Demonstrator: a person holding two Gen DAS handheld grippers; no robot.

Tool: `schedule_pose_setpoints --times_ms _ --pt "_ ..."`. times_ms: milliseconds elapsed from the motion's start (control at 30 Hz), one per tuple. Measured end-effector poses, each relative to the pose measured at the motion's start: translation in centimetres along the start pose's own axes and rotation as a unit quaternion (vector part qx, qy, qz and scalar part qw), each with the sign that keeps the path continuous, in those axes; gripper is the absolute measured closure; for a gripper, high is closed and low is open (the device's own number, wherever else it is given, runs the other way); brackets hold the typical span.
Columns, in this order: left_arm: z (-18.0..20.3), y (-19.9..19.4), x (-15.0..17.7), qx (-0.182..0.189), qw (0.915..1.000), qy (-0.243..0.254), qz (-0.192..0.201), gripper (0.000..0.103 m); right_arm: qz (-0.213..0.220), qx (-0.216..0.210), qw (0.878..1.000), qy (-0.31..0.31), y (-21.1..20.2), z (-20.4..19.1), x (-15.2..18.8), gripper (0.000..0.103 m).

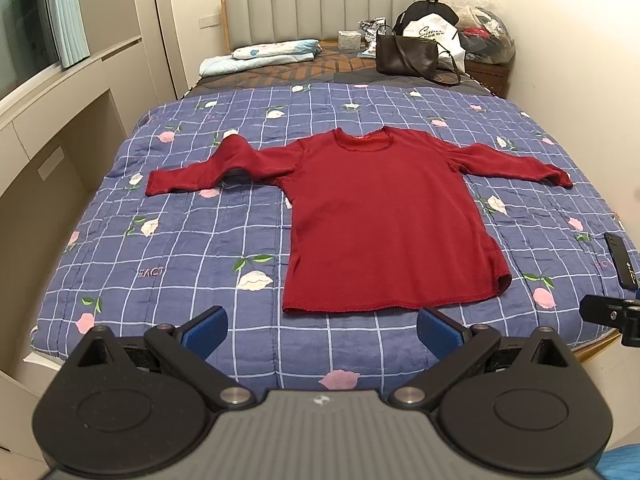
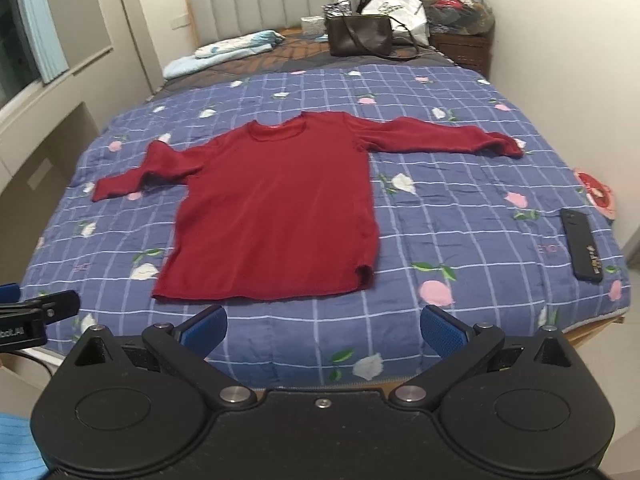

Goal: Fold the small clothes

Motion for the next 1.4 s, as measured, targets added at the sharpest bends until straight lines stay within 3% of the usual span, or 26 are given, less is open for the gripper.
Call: schedule_pose_setpoints --times_ms 333,500,967,1200,1400 --pt "-1.4 1.3 -1.0 -0.016 0.9995 -0.008 -0.024 0.000 -0.007 0.073 0.997 0.018 -0.3 0.5 -1.7 0.000" --pt "-1.6 1.3 -1.7 -0.018 0.9996 -0.001 -0.020 0.000 0.002 0.088 0.996 0.019 -1.1 0.5 -2.5 0.000" --pt "-0.4 1.9 -5.5 -0.019 0.9992 0.032 -0.010 0.000 0.043 0.070 0.996 0.034 -2.2 0.6 -6.2 0.000" --pt "1.9 5.2 -8.4 -0.016 0.9988 0.035 -0.029 0.000 0.055 0.050 0.996 0.050 0.9 3.2 -8.6 0.000" --pt "4.6 9.2 -12.3 -0.004 0.9994 -0.011 -0.033 0.000 0.074 0.002 0.992 0.100 5.6 8.1 -12.8 0.000"
Point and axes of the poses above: each gripper's, at about its wrist camera, not at the fingertips, and y roughly the way its jaws point, z to its right, x to its underside, the point moved 7 cm from there along y, roughly the way its jaws point, and after that the axes turned 12 degrees about y, right-handed, at the moved point
